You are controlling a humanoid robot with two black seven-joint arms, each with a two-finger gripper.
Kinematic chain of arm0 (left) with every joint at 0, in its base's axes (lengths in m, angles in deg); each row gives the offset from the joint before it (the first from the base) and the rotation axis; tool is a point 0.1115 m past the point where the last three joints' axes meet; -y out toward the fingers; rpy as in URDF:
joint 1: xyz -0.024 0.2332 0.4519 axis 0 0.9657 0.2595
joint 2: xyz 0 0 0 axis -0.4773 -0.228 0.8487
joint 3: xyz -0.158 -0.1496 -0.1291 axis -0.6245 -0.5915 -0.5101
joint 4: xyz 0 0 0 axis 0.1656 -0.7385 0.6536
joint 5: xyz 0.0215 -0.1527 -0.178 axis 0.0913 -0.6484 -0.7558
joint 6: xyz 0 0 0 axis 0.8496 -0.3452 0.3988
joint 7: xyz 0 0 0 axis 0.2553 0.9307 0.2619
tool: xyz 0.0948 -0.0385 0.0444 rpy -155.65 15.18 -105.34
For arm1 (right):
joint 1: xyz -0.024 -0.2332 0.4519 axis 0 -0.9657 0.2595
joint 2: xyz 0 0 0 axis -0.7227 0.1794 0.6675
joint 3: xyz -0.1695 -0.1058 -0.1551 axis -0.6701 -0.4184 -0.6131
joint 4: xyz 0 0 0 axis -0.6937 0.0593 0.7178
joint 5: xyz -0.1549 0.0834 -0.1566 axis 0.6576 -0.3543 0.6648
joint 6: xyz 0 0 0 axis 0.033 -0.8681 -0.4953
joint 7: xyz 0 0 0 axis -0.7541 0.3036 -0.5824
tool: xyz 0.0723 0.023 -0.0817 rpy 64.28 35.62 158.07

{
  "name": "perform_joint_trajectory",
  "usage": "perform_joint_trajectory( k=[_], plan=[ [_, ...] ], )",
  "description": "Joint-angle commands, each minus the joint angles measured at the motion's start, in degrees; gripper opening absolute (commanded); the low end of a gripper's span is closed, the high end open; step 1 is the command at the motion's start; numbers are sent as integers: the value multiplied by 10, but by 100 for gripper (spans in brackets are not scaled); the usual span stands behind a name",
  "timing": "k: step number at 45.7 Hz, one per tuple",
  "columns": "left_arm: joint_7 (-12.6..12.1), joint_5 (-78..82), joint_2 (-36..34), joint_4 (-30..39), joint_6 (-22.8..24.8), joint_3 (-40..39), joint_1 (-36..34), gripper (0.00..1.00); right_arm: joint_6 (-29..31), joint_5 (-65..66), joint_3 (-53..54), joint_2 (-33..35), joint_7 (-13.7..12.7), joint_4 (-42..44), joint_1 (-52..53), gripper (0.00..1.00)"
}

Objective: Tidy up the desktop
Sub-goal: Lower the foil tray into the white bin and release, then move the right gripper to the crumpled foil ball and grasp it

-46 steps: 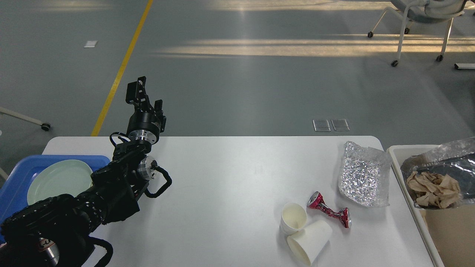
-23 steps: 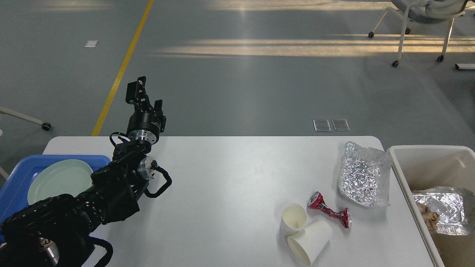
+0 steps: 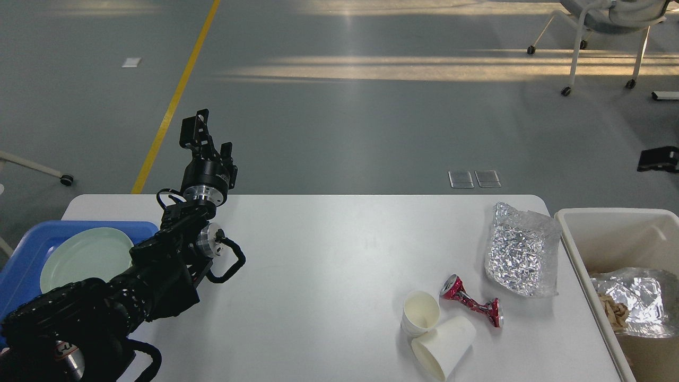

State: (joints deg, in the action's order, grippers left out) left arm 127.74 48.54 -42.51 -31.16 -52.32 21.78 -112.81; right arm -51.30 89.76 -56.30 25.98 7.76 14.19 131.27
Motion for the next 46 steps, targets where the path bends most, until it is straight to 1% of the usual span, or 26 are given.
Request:
perform_joint_trajectory(
  k=[1, 11, 15, 18, 24, 28, 31, 34, 38, 43, 46],
  plan=[
    [0, 0, 0, 0, 0, 0, 0, 98, 87, -1, 5, 4, -1, -82, 99, 100],
    [0, 0, 0, 0, 0, 0, 1, 98, 235, -22, 44, 28, -2, -213, 274, 100],
    [0, 0, 1, 0, 0, 0, 1, 98, 241, -61, 63, 30, -5, -230, 316, 100],
    [0, 0, 0, 0, 0, 0, 1, 98, 241, -98, 73, 27, -12, -230, 336, 100],
    [0, 0, 0, 0, 0, 0, 1, 98, 241, -158, 84, 21, -44, -231, 363, 100],
    [0, 0, 0, 0, 0, 0, 1, 98, 241, -170, 85, 12, -74, -230, 359, 100],
    [0, 0, 0, 0, 0, 0, 1, 98, 241, -170, 84, 8, -85, -229, 344, 100],
    [0, 0, 0, 0, 0, 0, 0, 98, 241, -169, 85, 7, -95, -225, 309, 100],
    [0, 0, 0, 0, 0, 0, 1, 98, 241, -167, 84, 2, -103, -223, 262, 100],
    [0, 0, 0, 0, 0, 0, 0, 98, 241, -162, 81, -8, -103, -219, 186, 100],
    [0, 0, 0, 0, 0, 0, 1, 98, 219, -161, 81, -14, -103, -203, 139, 100]
  ],
)
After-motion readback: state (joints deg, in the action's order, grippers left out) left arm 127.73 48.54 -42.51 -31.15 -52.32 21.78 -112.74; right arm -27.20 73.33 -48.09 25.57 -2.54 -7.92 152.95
